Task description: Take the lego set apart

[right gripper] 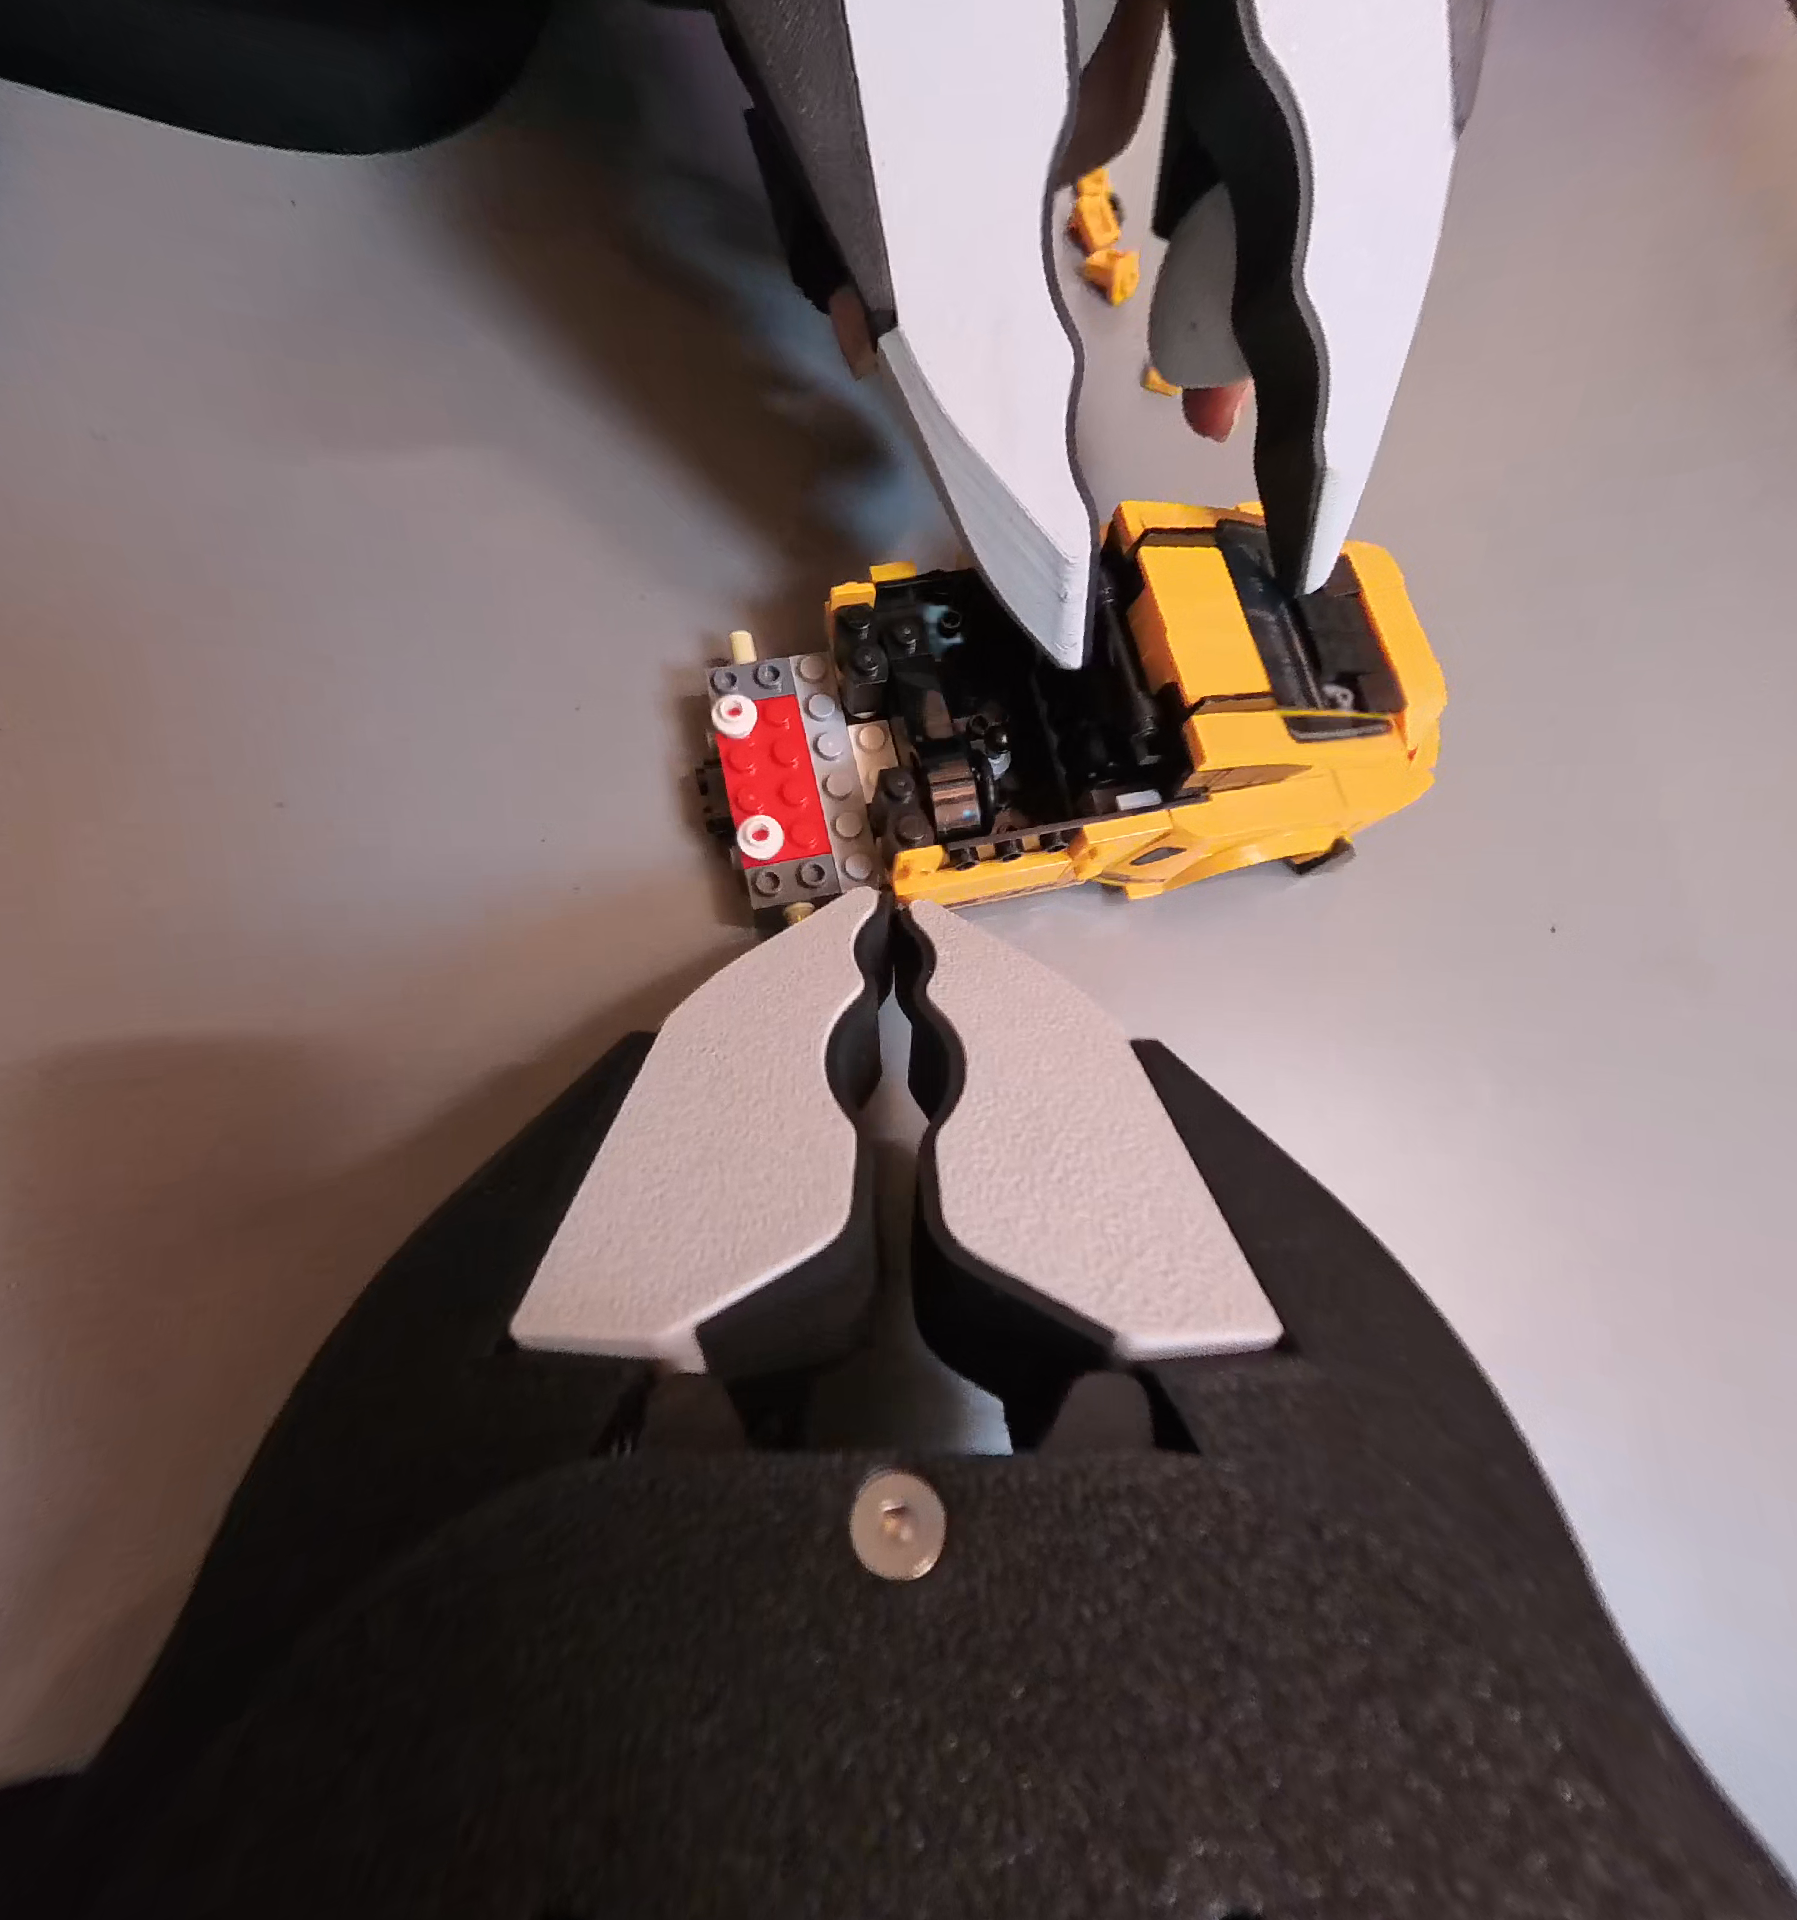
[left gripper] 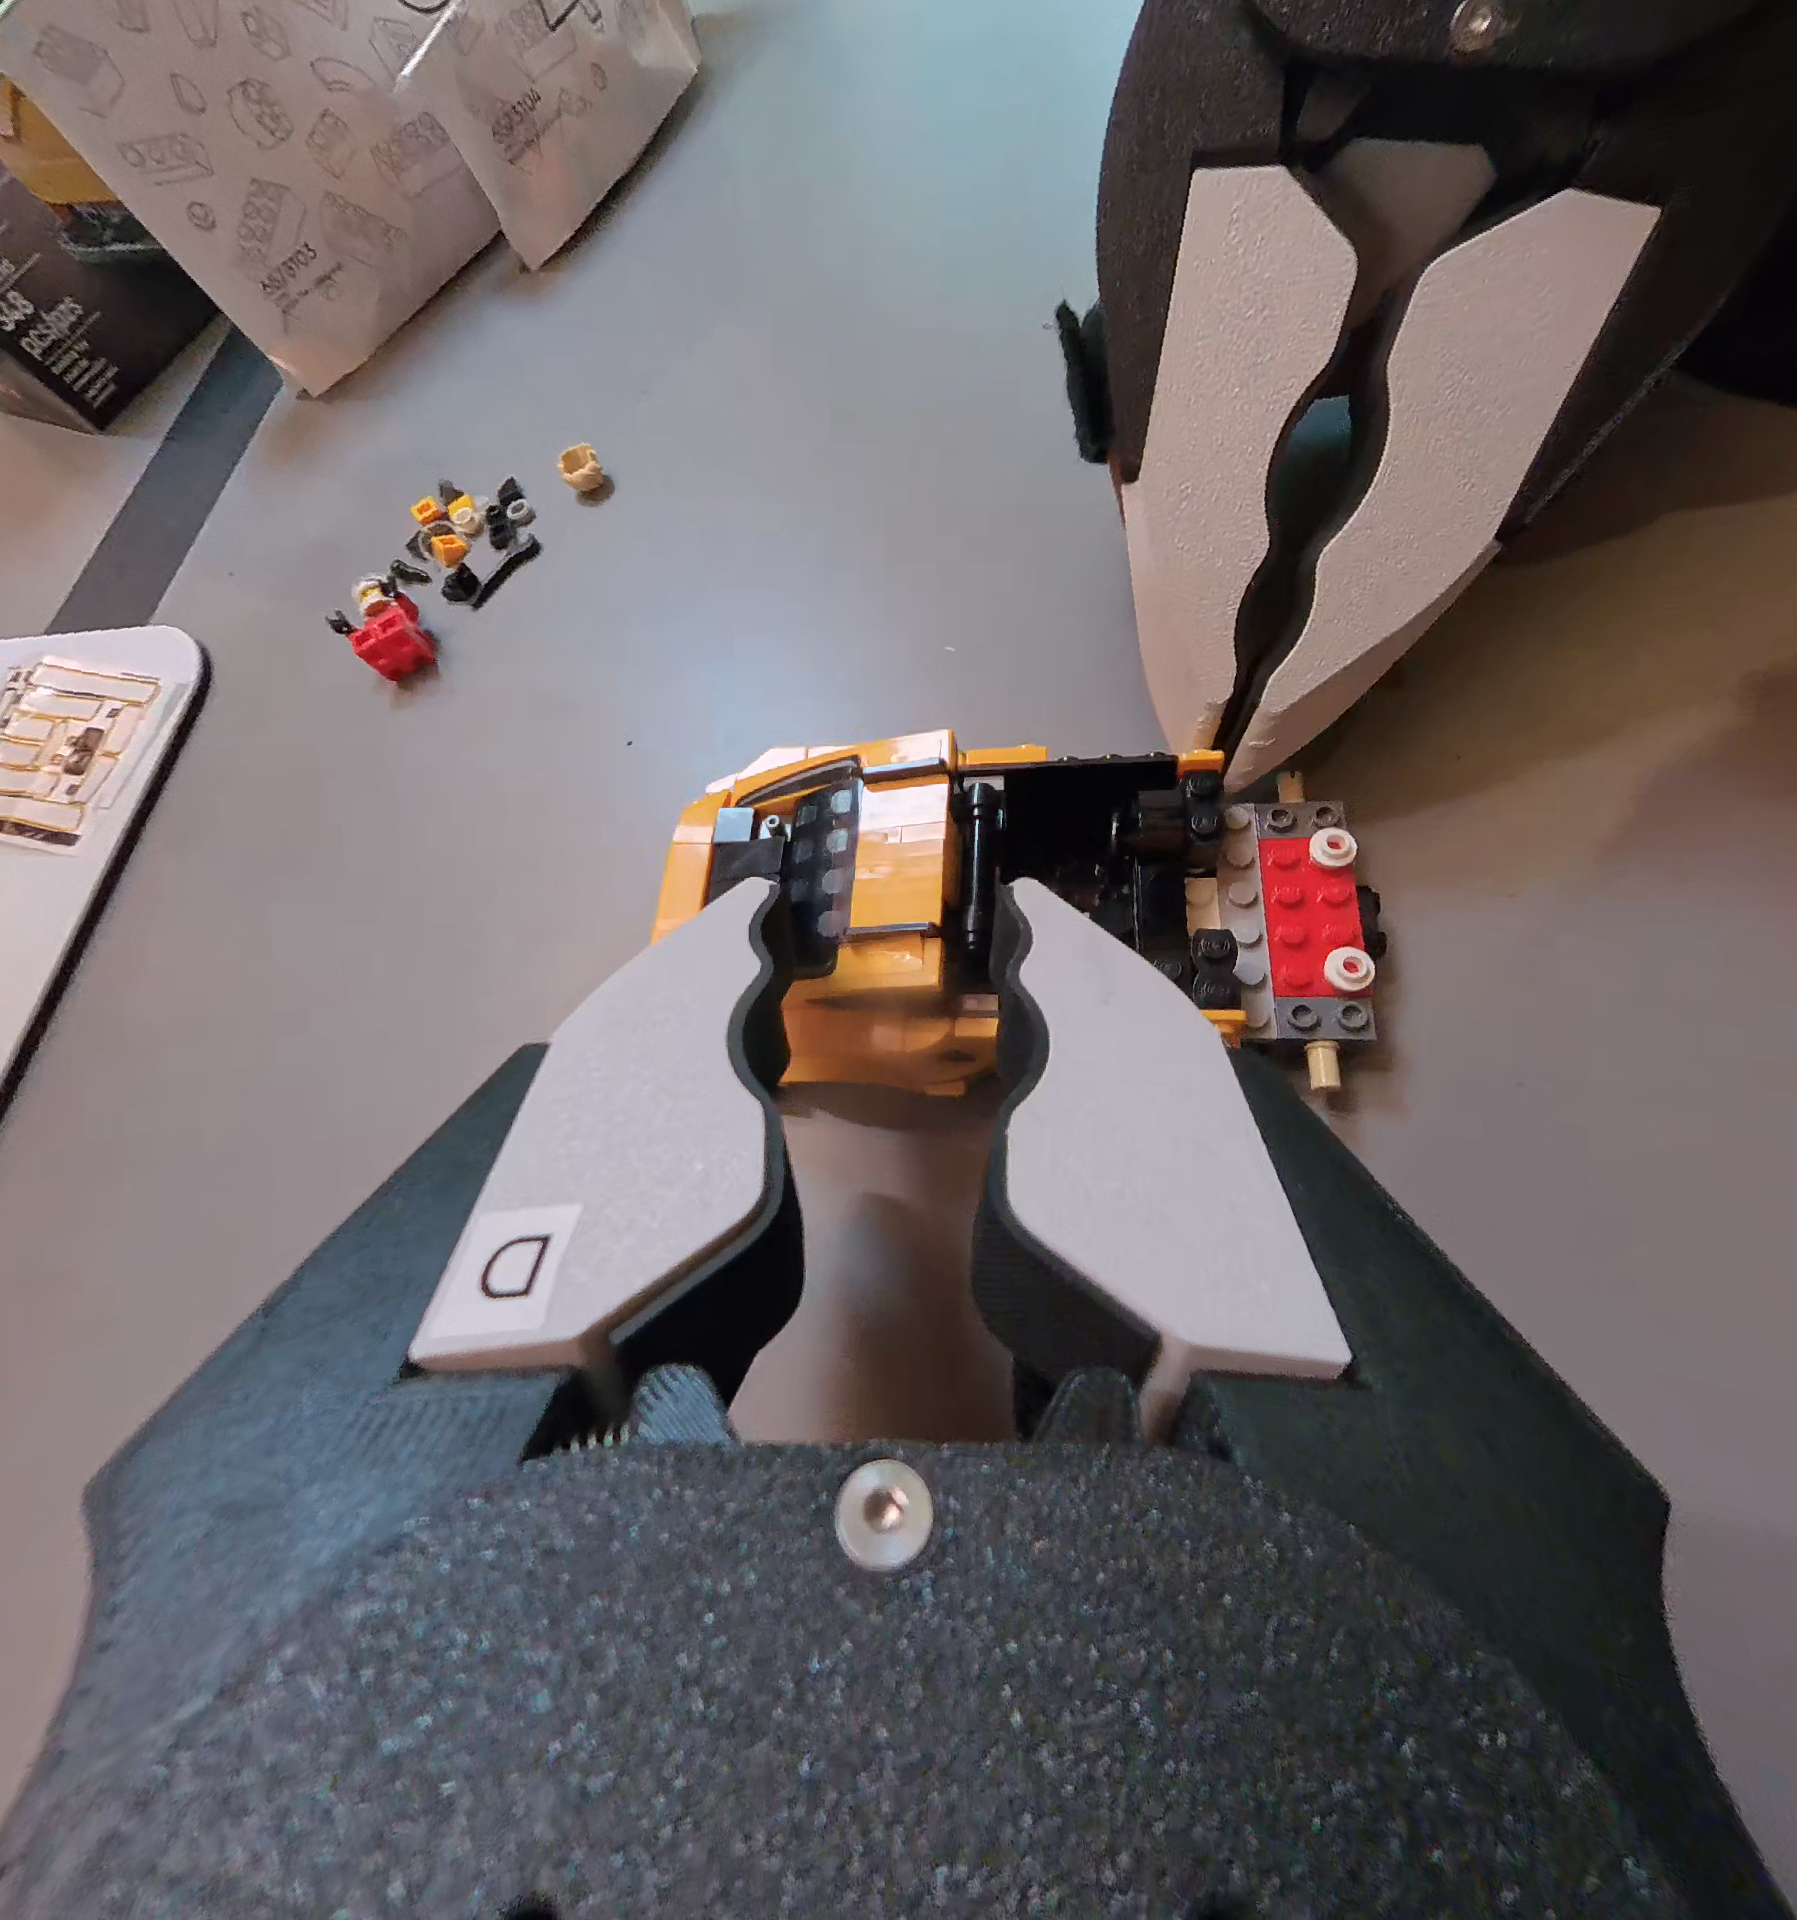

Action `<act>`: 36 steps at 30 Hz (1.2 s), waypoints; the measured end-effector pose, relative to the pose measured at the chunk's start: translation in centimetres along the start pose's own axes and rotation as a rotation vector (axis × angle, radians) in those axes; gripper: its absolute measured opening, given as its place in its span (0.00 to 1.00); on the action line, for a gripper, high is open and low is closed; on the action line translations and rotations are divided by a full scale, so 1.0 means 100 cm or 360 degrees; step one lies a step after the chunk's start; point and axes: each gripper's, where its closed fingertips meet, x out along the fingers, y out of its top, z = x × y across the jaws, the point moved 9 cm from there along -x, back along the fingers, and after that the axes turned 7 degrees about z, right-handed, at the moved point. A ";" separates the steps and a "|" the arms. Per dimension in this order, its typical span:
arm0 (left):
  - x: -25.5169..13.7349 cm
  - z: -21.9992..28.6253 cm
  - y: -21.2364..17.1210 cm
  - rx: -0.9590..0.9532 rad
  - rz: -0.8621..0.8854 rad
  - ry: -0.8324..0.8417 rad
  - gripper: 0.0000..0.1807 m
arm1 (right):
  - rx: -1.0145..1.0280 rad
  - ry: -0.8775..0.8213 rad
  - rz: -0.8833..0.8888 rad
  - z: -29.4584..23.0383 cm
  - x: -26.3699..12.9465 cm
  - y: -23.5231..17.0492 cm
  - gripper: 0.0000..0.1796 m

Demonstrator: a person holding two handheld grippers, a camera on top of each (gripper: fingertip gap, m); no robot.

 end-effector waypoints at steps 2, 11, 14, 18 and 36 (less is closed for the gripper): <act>0.000 -0.001 0.000 0.0007 -0.0008 0.0013 0.21 | 0.0022 -0.0023 0.0000 0.002 0.000 -0.001 0.00; -0.005 -0.005 -0.003 0.0019 -0.0015 0.0030 0.17 | 0.0098 -0.0320 -0.0104 0.026 -0.015 -0.014 0.00; -0.005 -0.004 -0.002 0.0005 -0.0018 0.0034 0.17 | 0.0148 -0.0313 -0.0023 0.028 -0.020 -0.013 0.00; -0.005 -0.003 0.000 -0.0009 -0.0033 0.0049 0.17 | 0.0230 -0.0263 0.0077 0.028 -0.023 -0.010 0.04; -0.011 -0.020 -0.018 -0.0290 -0.0011 -0.0129 0.34 | 0.0469 -0.0107 0.0113 0.031 -0.011 -0.004 0.12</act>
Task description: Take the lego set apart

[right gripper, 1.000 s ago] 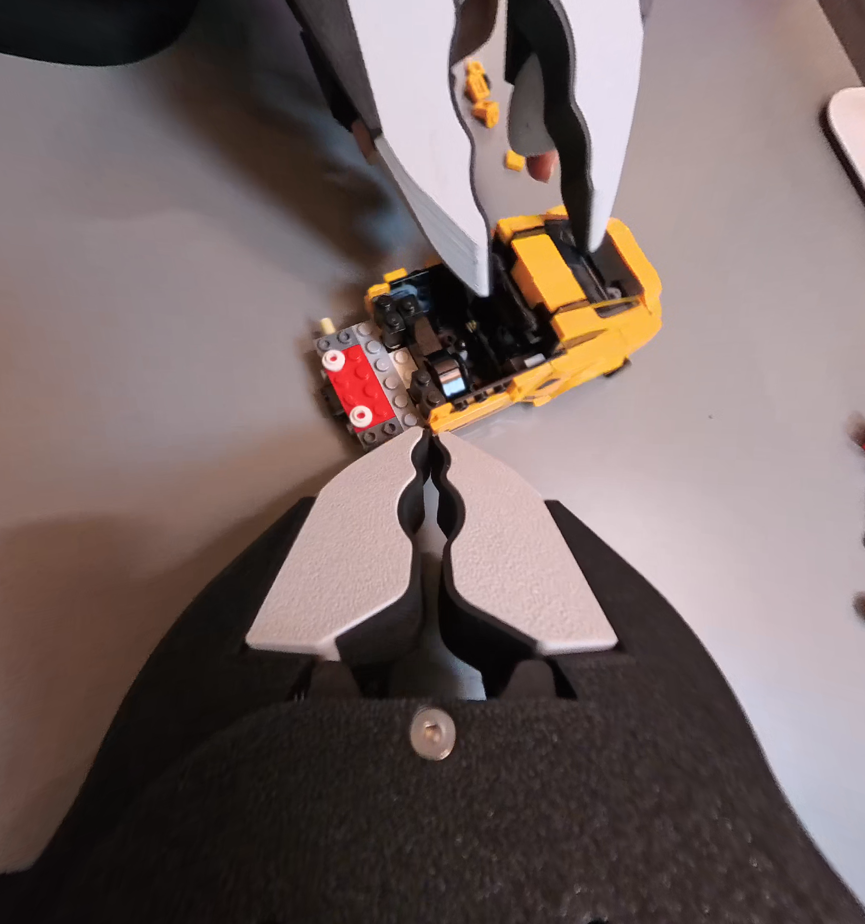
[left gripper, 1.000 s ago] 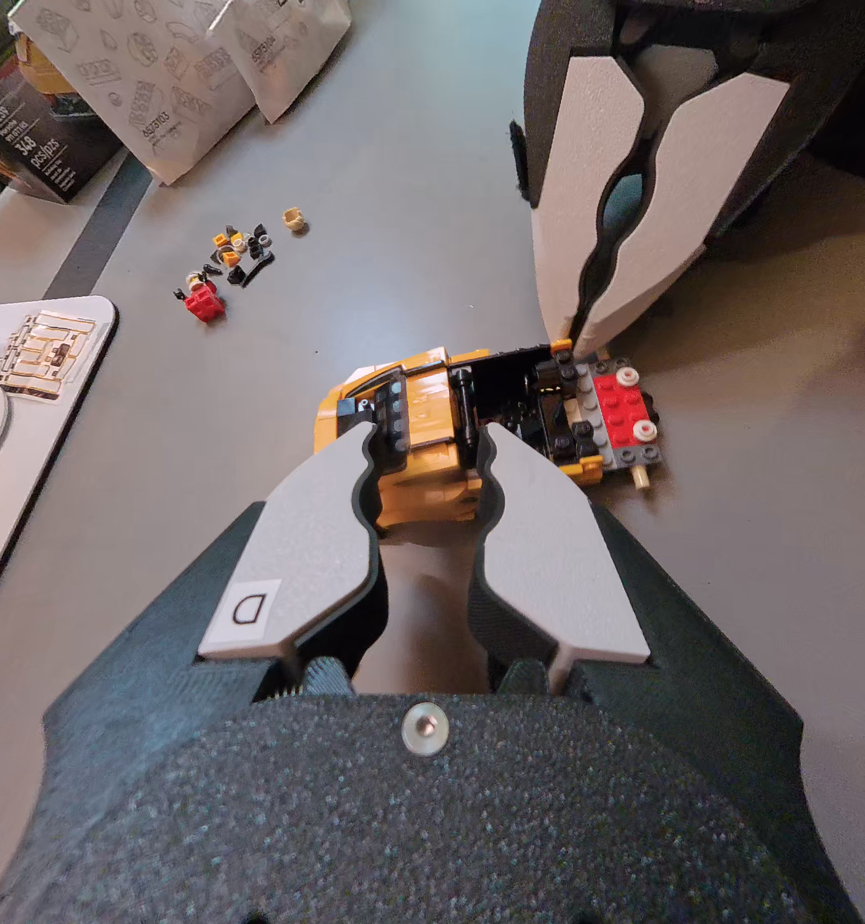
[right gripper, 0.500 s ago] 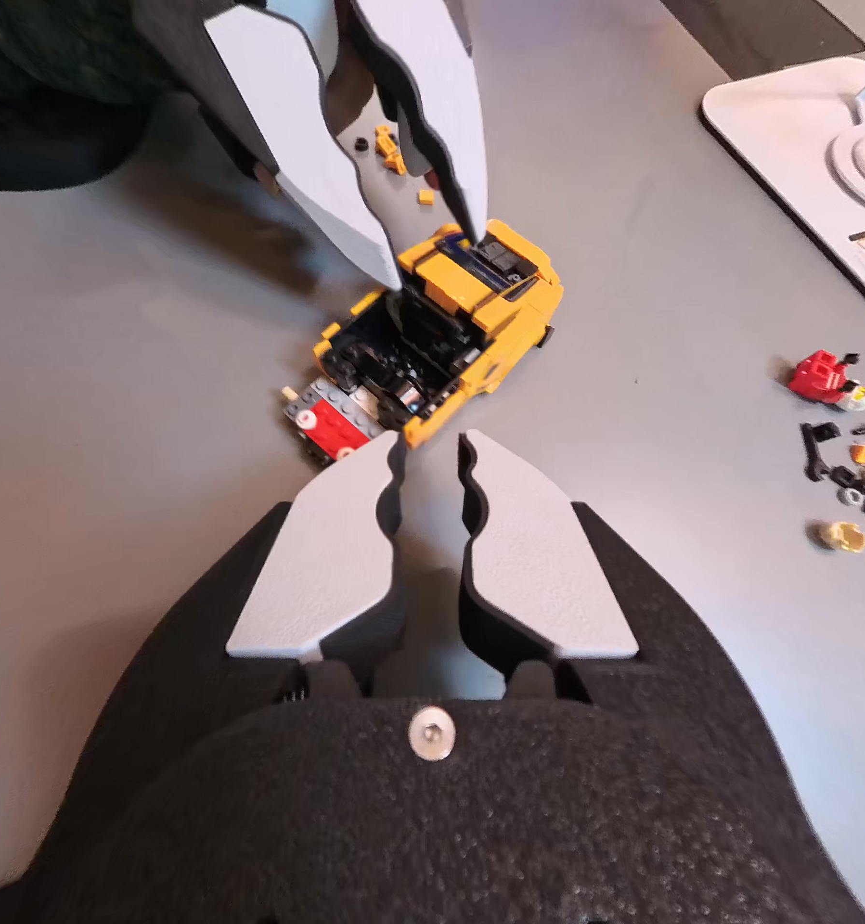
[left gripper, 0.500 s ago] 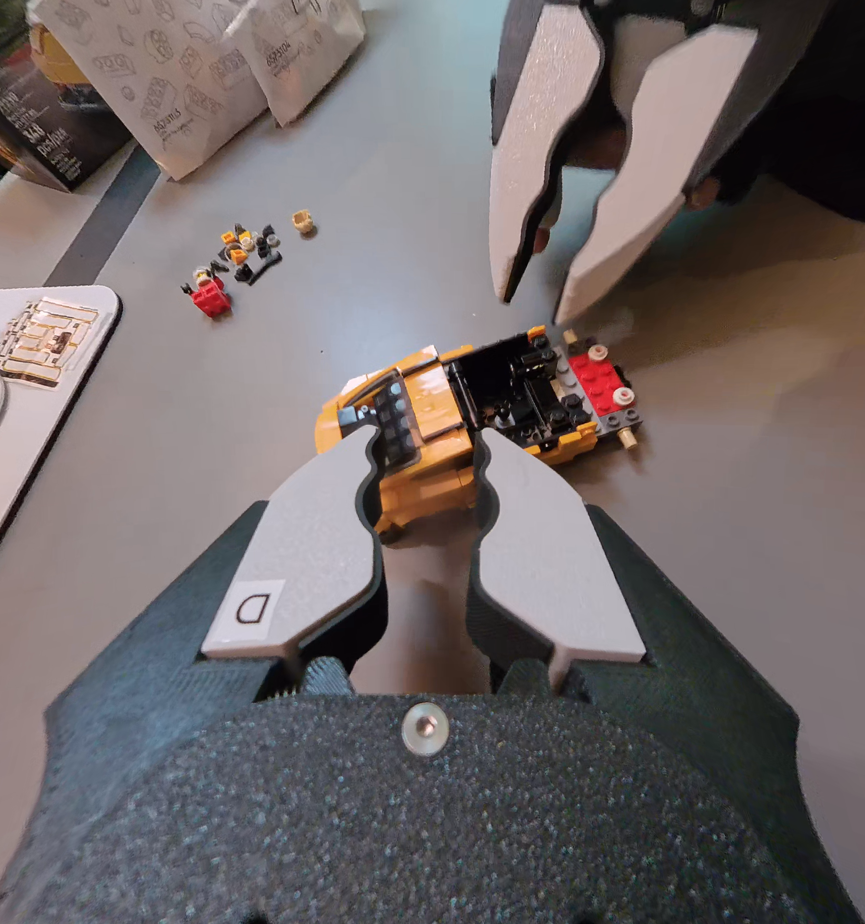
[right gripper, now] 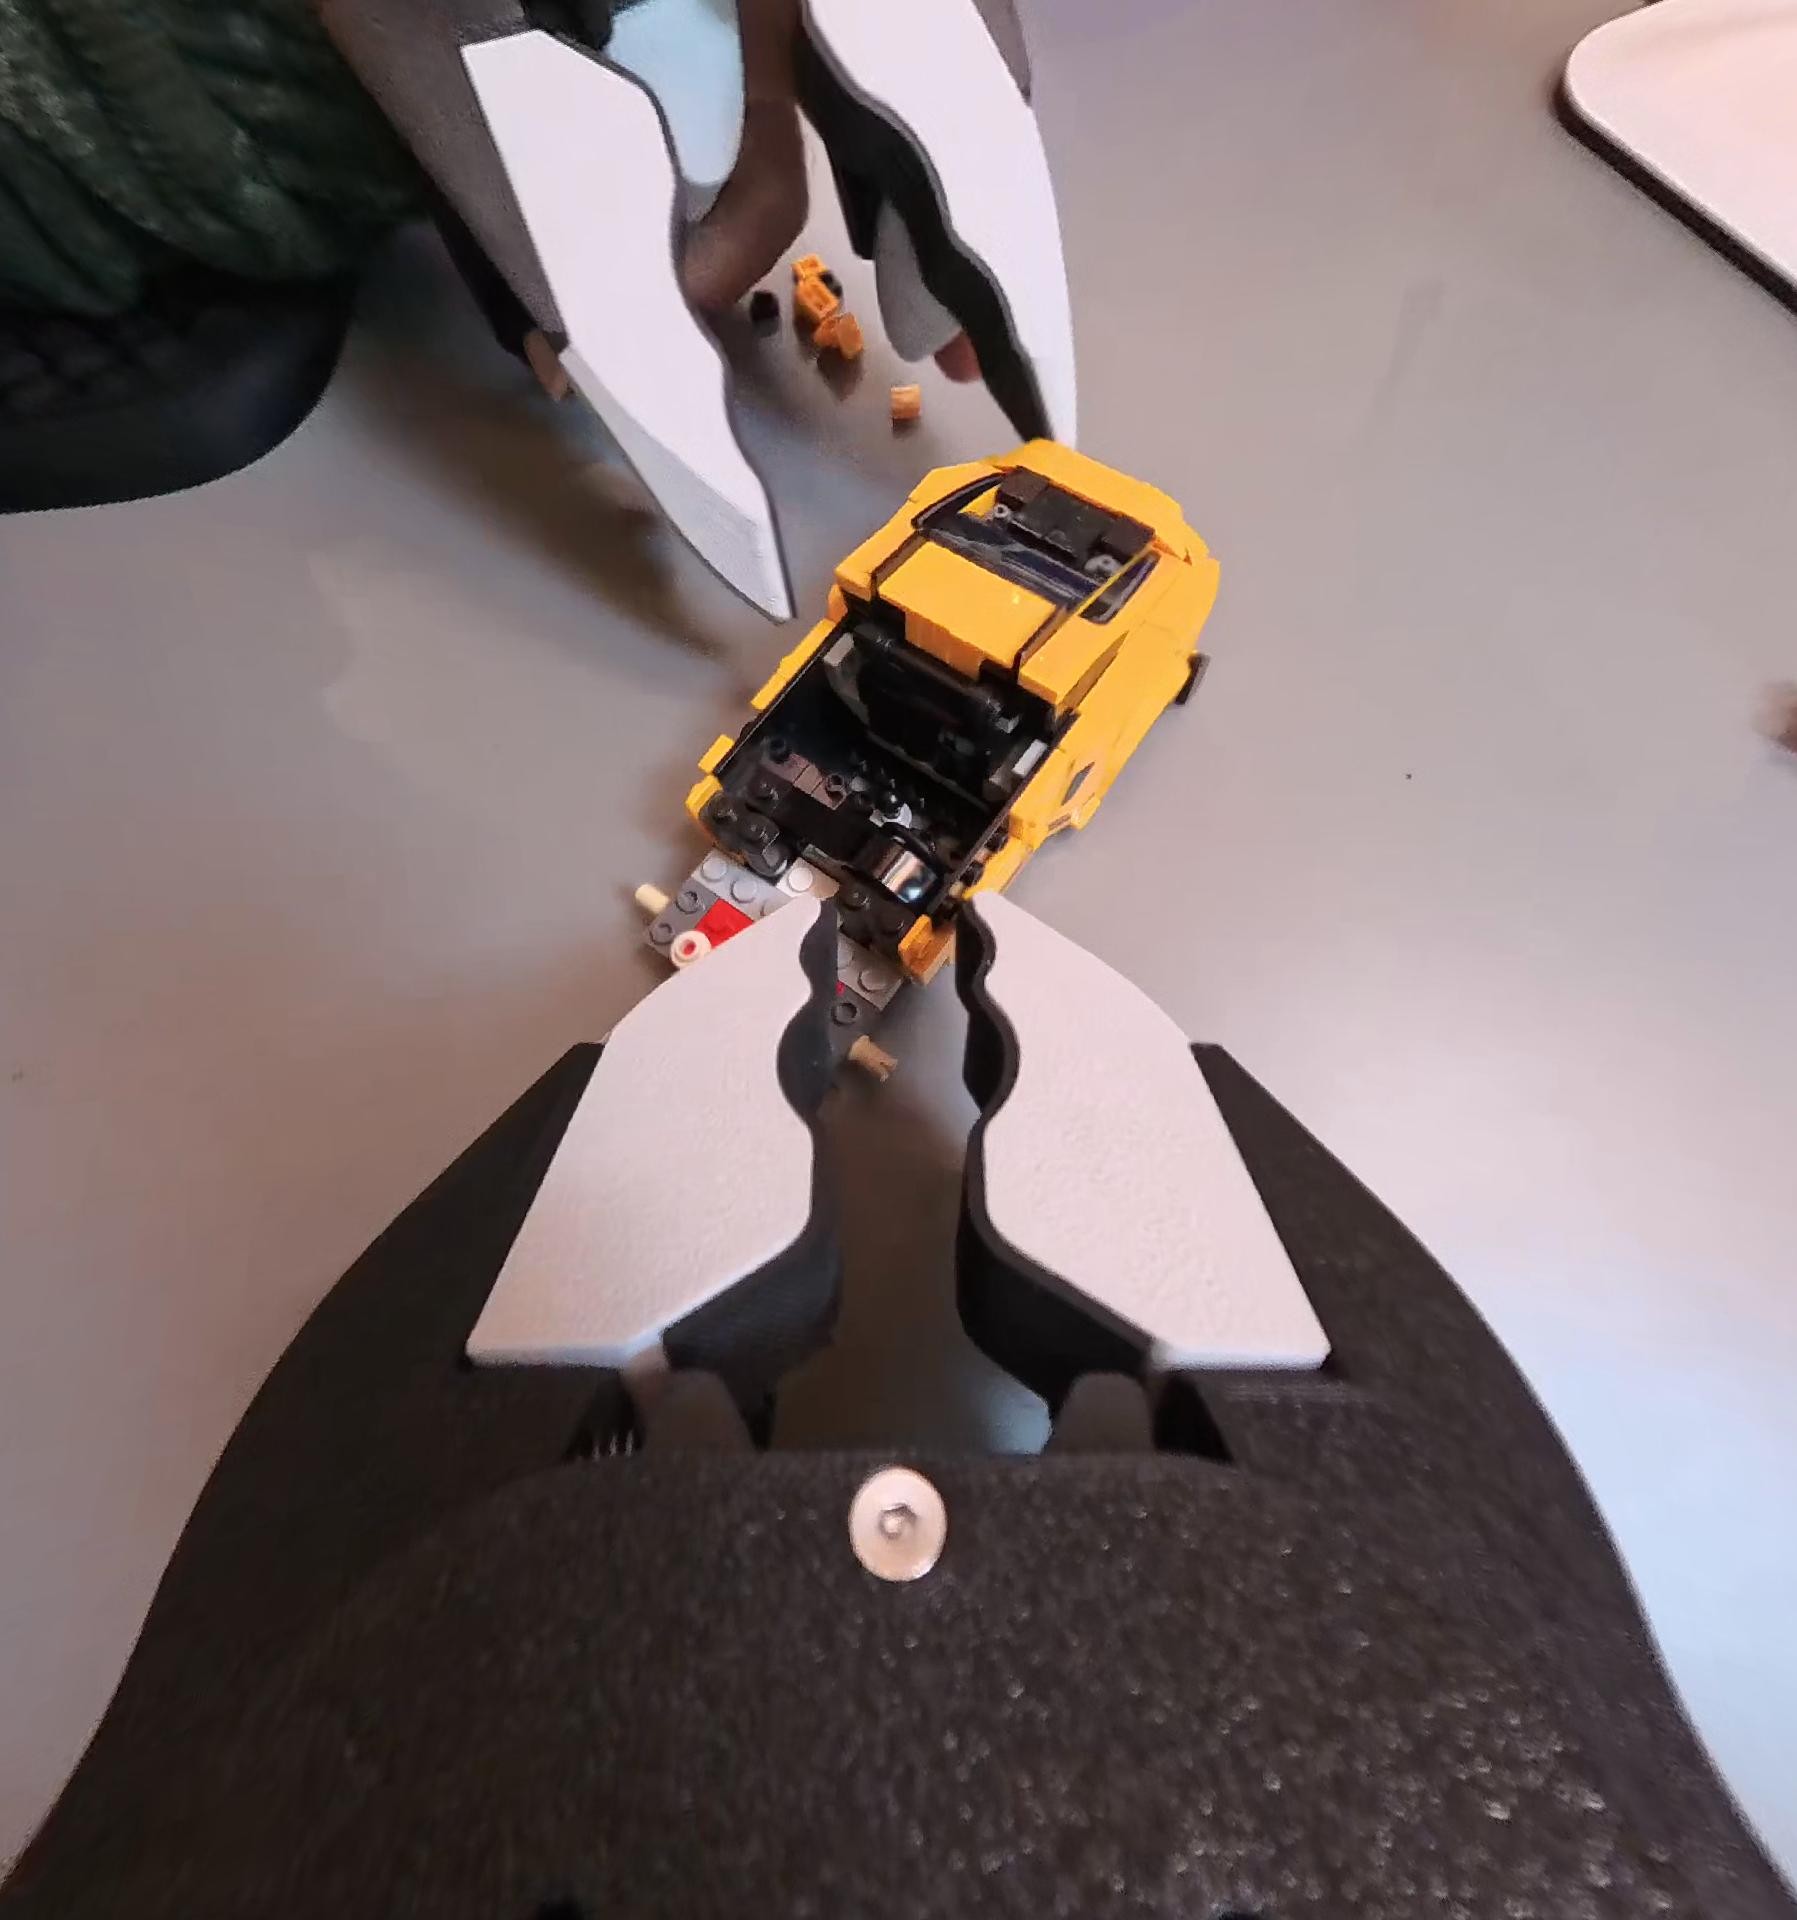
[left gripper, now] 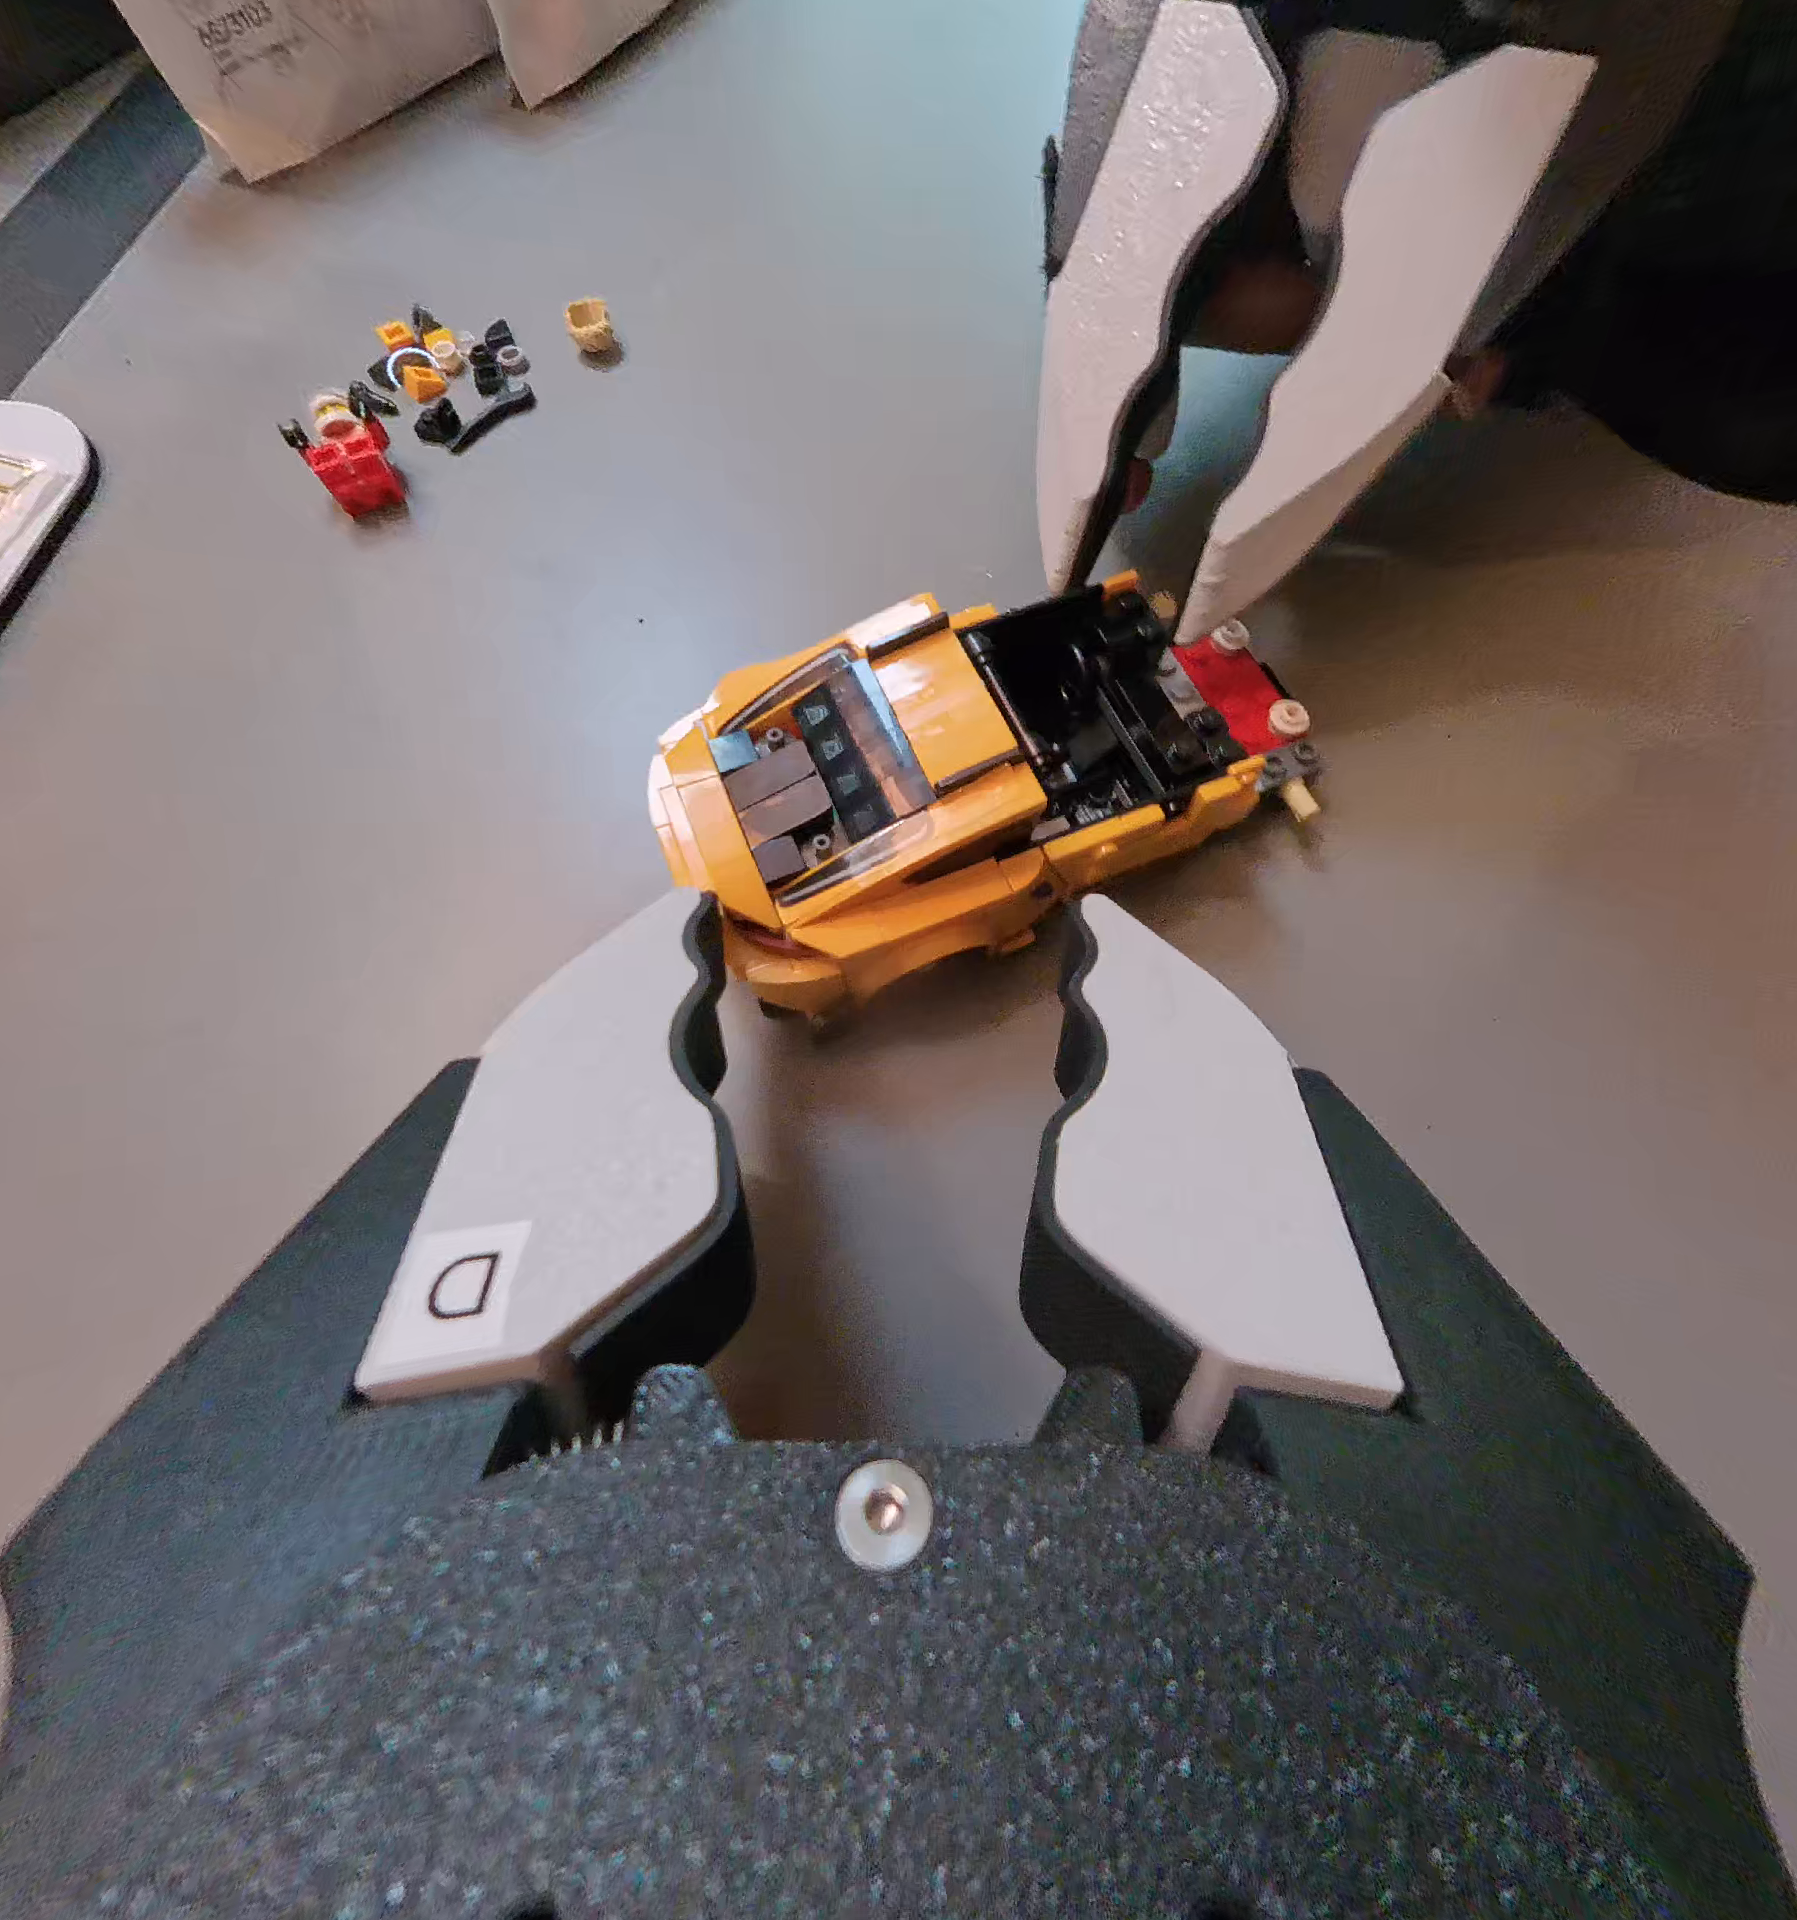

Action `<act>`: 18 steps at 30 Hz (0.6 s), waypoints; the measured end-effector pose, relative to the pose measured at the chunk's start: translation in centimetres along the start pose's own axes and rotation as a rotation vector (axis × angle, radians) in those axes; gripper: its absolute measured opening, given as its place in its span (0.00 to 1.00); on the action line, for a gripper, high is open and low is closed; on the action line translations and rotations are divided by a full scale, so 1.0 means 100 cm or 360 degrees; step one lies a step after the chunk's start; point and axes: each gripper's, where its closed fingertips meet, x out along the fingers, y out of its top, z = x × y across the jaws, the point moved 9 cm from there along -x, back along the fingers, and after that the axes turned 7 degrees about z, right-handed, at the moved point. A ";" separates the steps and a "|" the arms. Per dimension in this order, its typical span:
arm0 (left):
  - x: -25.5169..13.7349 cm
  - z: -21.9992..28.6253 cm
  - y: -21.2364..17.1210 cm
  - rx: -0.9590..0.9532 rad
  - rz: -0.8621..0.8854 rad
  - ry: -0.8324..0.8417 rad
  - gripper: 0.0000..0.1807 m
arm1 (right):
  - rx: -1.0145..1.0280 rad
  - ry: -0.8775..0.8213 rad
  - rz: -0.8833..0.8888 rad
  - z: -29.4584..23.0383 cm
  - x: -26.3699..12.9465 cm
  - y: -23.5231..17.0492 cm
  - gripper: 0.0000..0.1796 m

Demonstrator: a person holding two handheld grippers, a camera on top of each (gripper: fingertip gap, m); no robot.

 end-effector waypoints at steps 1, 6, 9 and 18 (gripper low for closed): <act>0.000 0.000 0.000 0.0002 -0.0009 0.0006 0.33 | 0.0013 0.0020 0.0001 0.004 -0.002 -0.001 0.11; -0.006 0.009 0.003 0.0089 -0.0089 -0.0062 0.18 | 0.0015 -0.0229 0.0001 0.036 -0.018 -0.005 0.07; -0.006 0.009 0.004 0.0136 -0.0101 -0.0009 0.21 | -0.0027 -0.0336 0.0070 0.036 -0.026 0.001 0.09; 0.025 0.001 0.009 0.0113 -0.0143 0.0065 0.47 | -0.0425 -0.0256 -0.0095 0.006 -0.018 -0.003 0.12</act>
